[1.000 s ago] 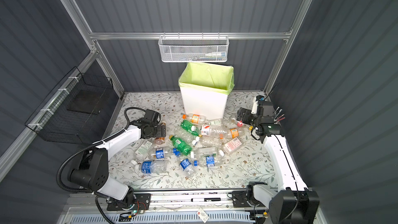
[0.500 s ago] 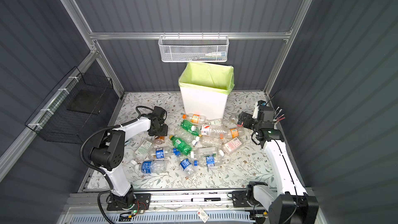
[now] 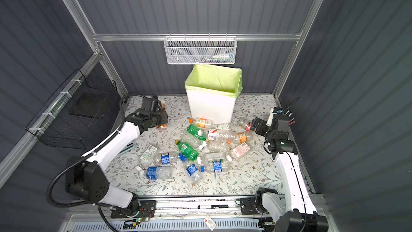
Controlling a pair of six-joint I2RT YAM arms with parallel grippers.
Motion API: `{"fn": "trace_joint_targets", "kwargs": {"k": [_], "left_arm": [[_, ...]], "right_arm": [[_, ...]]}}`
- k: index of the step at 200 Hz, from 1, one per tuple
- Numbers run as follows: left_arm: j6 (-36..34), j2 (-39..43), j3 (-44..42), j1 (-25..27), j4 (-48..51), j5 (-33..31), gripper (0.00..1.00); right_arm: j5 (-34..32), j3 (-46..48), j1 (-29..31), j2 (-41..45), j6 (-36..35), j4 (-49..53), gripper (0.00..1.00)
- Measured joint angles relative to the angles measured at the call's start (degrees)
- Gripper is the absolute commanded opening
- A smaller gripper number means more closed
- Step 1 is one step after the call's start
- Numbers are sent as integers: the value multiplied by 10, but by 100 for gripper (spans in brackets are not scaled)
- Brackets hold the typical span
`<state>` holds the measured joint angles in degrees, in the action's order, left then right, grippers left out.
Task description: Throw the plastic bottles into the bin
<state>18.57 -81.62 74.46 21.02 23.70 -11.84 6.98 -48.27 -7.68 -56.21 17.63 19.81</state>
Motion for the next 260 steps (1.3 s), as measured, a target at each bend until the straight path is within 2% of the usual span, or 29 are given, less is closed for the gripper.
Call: {"fn": "trace_joint_targets", "kwargs": {"k": [31,59,80,90,112,120,130,140,160,170,221,260], "left_arm": [[-15,77,89,0,-148,-8,51],[-10,36,190,7,-254,16,53],[-13,-76,330,52,-287,31,63],[-19,-155,414,83,-269,40,68],[-16,-366,658,132,-158,77,94],[-19,-413,688,144,-125,86,100],[-18,-431,672,154,-101,92,100],[-19,-423,607,162,-97,93,100],[-40,-328,424,169,-147,73,100],[-43,-283,381,168,-151,63,100],[-51,-54,248,161,-229,5,100],[-47,40,119,161,-197,-73,100]], "right_arm": [[-2,5,-10,18,4,-5,99],[-8,14,-18,39,9,-10,99],[-2,16,-21,46,18,-17,99],[8,16,-22,45,21,-21,99],[38,15,-22,42,27,-22,99],[46,13,-22,41,28,-18,99],[51,11,-22,42,28,-15,99],[53,9,-22,44,28,-13,99],[55,9,-22,55,28,-11,99],[55,9,-23,59,29,-9,99],[68,10,-23,68,33,3,99],[81,10,-23,77,27,8,99]]}}
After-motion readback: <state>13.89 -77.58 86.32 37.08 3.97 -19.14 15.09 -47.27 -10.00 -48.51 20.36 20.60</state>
